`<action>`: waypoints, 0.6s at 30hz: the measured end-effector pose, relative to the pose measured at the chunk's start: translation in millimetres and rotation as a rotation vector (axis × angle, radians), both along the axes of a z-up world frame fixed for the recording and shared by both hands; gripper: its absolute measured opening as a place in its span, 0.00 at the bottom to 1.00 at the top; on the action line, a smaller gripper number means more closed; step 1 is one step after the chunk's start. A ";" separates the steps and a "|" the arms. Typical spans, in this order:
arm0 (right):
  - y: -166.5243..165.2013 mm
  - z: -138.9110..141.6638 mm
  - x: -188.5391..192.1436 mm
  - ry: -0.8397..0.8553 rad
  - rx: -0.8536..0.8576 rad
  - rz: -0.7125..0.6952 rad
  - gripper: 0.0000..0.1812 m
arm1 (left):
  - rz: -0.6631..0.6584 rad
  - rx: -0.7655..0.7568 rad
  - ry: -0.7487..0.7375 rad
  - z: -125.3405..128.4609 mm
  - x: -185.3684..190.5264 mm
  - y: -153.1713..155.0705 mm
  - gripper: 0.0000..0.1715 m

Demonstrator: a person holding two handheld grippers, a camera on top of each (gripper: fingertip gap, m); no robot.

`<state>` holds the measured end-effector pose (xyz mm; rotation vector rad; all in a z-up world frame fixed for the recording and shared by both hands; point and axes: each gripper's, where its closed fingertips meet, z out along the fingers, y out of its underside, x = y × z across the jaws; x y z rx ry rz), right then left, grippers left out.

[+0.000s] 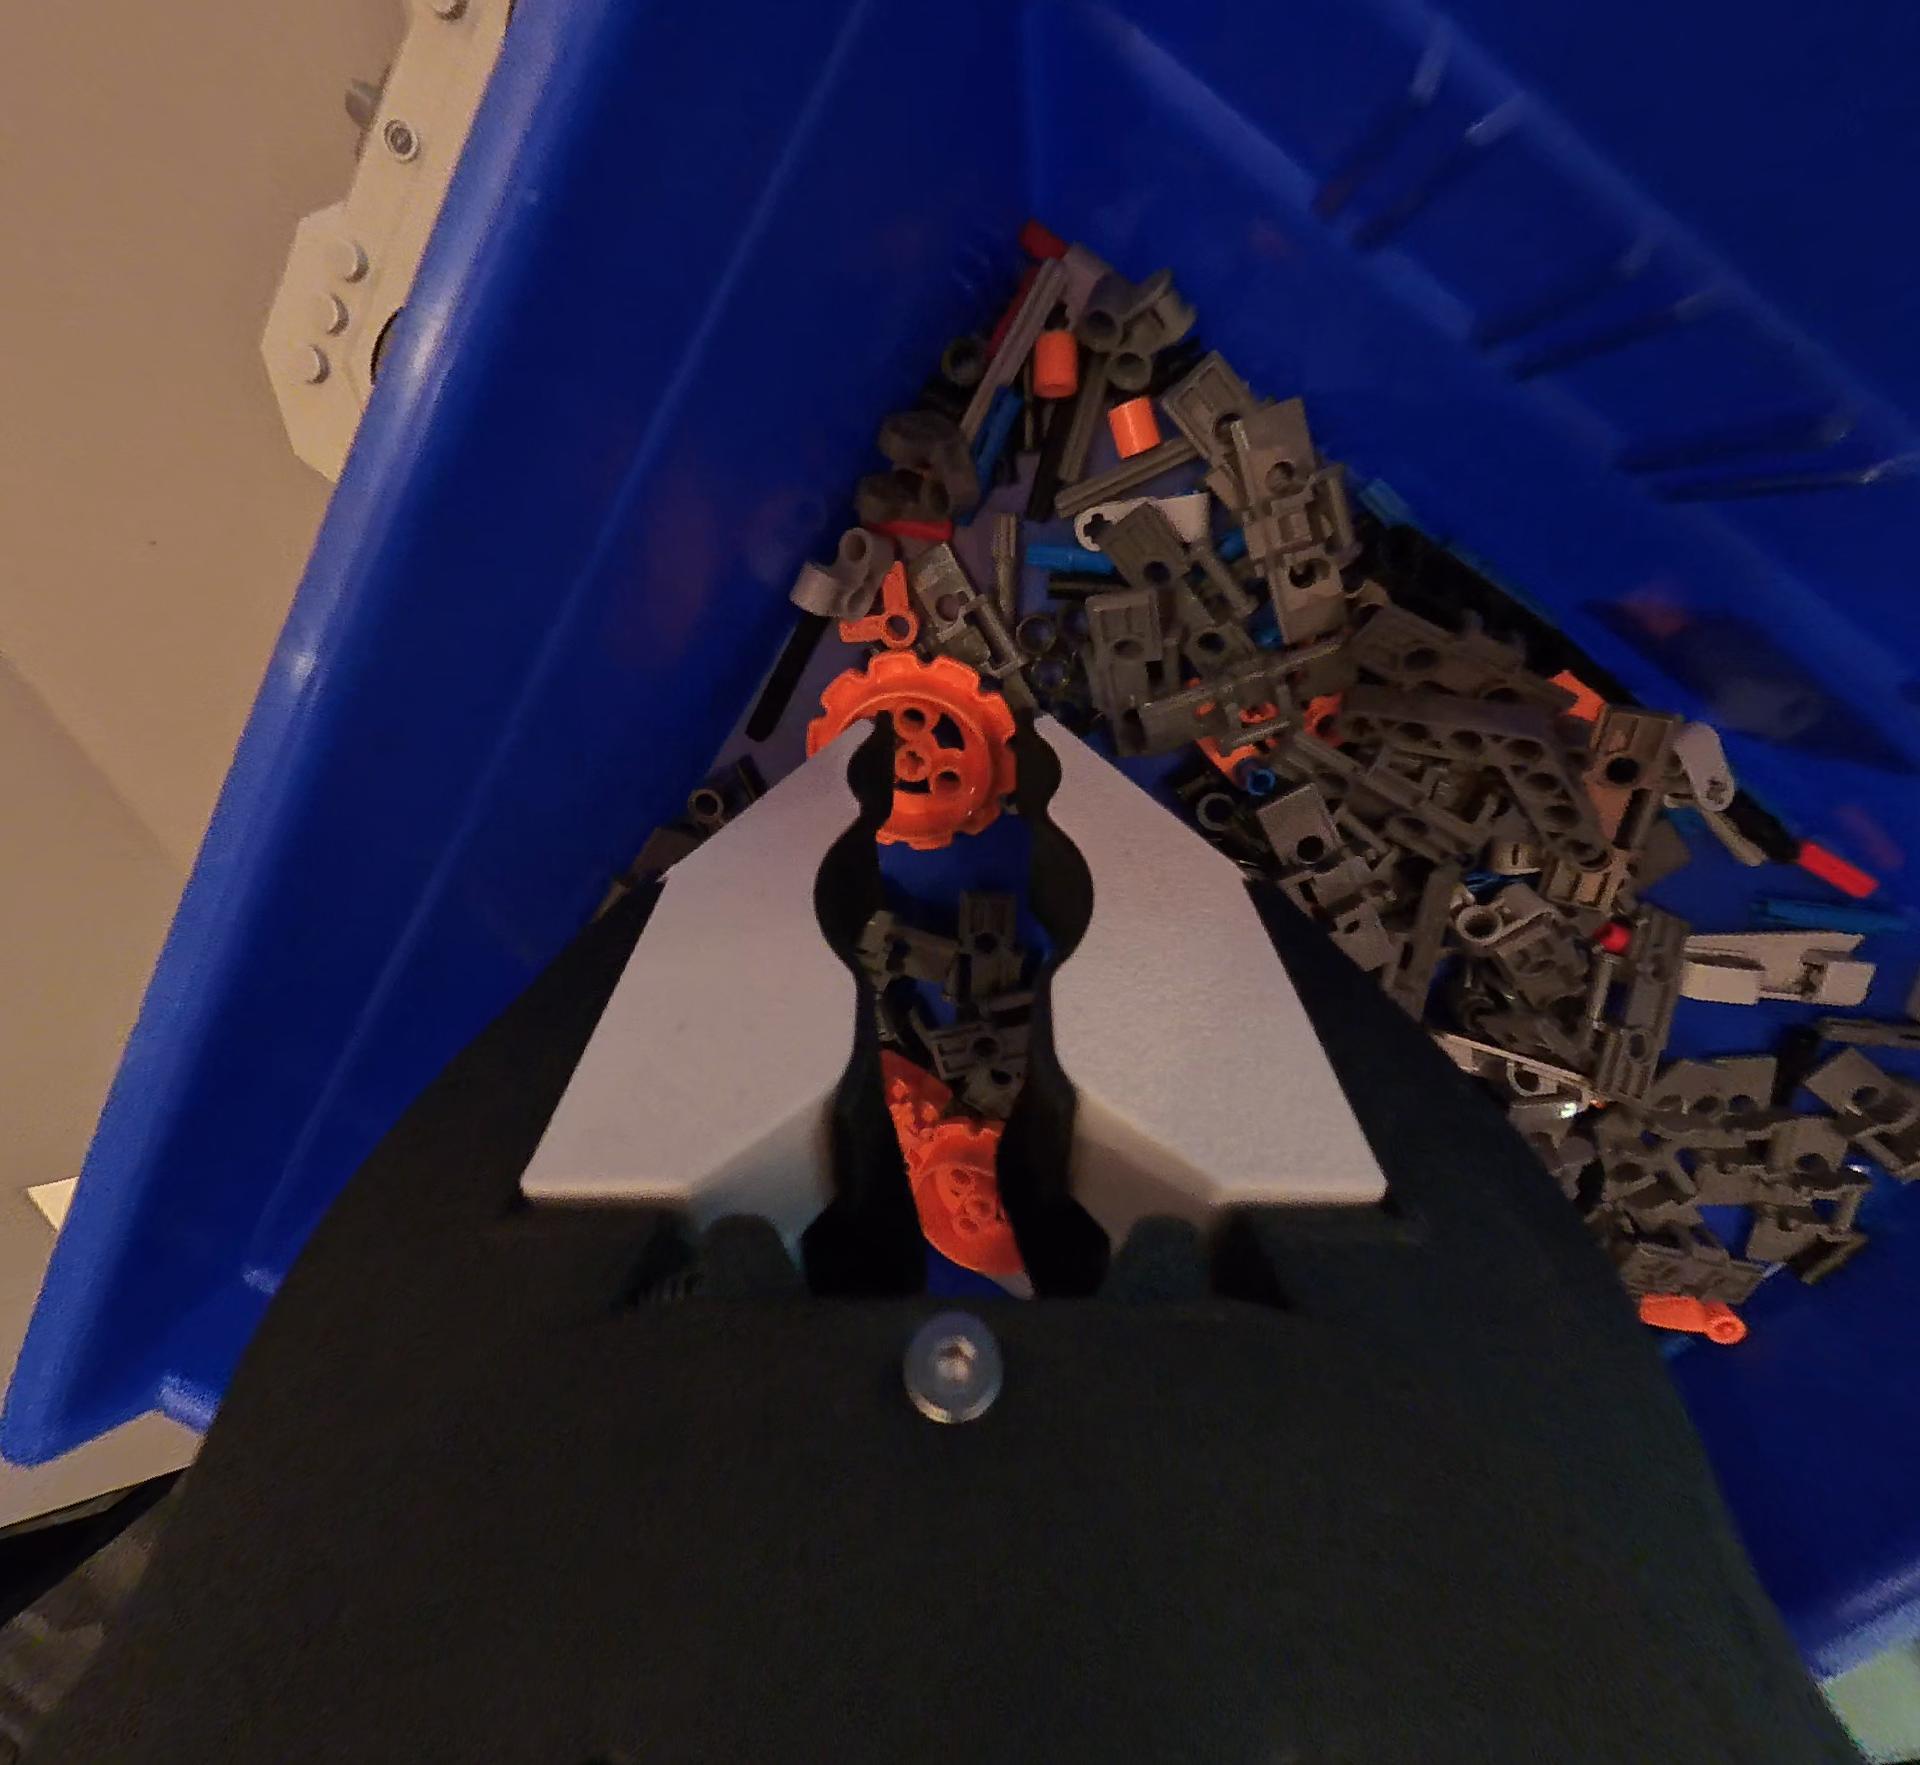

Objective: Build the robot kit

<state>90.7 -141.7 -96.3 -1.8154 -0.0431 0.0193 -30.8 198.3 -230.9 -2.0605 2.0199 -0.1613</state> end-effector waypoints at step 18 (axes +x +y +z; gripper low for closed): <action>1.2 13.6 -13.0 -0.036 0.017 0.054 0.14 | -0.099 0.038 -0.354 130.3 -14.7 -98.9 0.13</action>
